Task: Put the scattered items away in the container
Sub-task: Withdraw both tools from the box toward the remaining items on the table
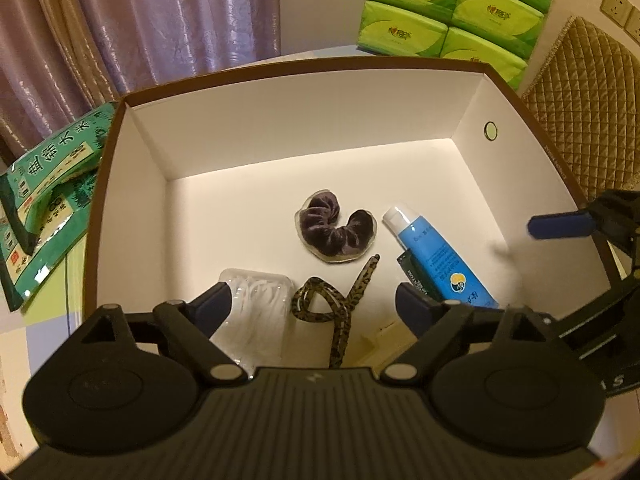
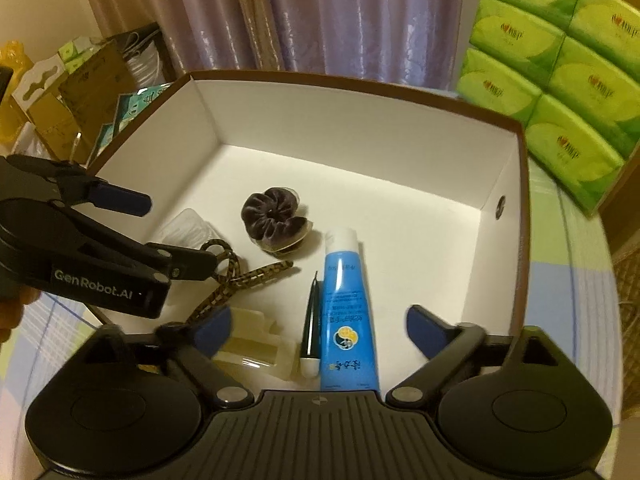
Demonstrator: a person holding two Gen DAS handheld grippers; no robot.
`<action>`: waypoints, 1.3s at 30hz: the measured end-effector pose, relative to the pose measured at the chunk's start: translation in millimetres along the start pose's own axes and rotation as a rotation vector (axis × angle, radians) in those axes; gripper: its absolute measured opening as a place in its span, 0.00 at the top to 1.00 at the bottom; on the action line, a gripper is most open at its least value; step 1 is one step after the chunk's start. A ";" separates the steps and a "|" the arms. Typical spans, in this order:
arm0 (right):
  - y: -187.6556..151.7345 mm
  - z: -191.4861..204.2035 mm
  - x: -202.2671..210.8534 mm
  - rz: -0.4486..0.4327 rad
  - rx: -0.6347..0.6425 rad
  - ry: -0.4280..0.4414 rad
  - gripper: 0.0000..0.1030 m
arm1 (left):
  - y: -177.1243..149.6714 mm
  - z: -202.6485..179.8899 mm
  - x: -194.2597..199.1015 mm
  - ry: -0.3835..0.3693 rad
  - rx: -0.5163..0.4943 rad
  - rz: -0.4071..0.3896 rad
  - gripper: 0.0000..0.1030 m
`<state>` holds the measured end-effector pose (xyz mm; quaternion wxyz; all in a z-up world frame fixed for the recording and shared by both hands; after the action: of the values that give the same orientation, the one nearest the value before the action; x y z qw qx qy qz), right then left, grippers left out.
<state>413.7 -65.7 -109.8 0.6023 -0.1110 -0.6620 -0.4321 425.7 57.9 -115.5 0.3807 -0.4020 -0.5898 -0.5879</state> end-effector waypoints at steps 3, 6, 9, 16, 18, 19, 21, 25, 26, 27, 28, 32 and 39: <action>0.1 0.3 4.0 -0.006 -0.003 -0.013 0.07 | -1.5 1.3 4.1 0.012 0.004 -0.002 0.13; 0.0 -1.6 9.2 -0.018 -0.015 -0.022 0.06 | -2.9 1.5 9.5 0.011 0.011 -0.005 0.12; -0.8 -5.0 15.9 -0.039 -0.031 -0.039 0.05 | -4.4 0.9 16.2 0.016 0.011 -0.014 0.12; -7.7 -11.0 31.9 -0.071 -0.060 -0.045 0.04 | -9.8 0.3 34.2 0.016 0.023 -0.035 0.12; -9.7 -11.6 37.9 -0.081 -0.068 -0.045 0.04 | -12.2 0.2 40.1 0.013 0.028 -0.041 0.12; -10.6 -11.6 40.9 -0.087 -0.071 -0.043 0.04 | -13.8 0.1 43.1 0.010 0.032 -0.043 0.12; -12.3 -10.7 46.4 -0.100 -0.077 -0.038 0.04 | -17.7 -0.4 49.7 0.006 0.040 -0.048 0.12; -18.1 -8.7 57.9 -0.124 -0.083 -0.034 0.04 | -26.4 -1.7 63.7 0.011 0.048 -0.067 0.12; -19.8 -8.3 60.7 -0.130 -0.086 -0.033 0.04 | -28.9 -1.5 67.3 0.011 0.053 -0.071 0.12; -21.5 -7.9 63.7 -0.137 -0.090 -0.031 0.04 | -31.6 -1.2 70.8 0.010 0.059 -0.075 0.12; -23.4 -7.5 66.6 -0.143 -0.095 -0.028 0.04 | -34.0 -0.7 74.1 0.011 0.065 -0.078 0.12; -29.7 -5.8 76.2 -0.163 -0.108 -0.021 0.04 | -43.6 2.0 84.7 0.020 0.085 -0.089 0.12; -38.6 0.2 87.8 -0.186 -0.110 -0.019 0.04 | -55.4 5.1 103.2 0.048 0.108 -0.123 0.12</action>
<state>365.9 -121.6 -48.3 0.5460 -0.0861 -0.6505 -0.5209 334.9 66.5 -41.9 0.3790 -0.3298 -0.6347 -0.5871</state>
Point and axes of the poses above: each gripper's, at about its wrist camera, not at the fingertips, and x roughly against the way its jaws point, z to its left, y to its top, the point moved 8 cm from there along -x, roughly the way its jaws point, and after that the axes turned 6 degrees about z, right-handed, at the moved point
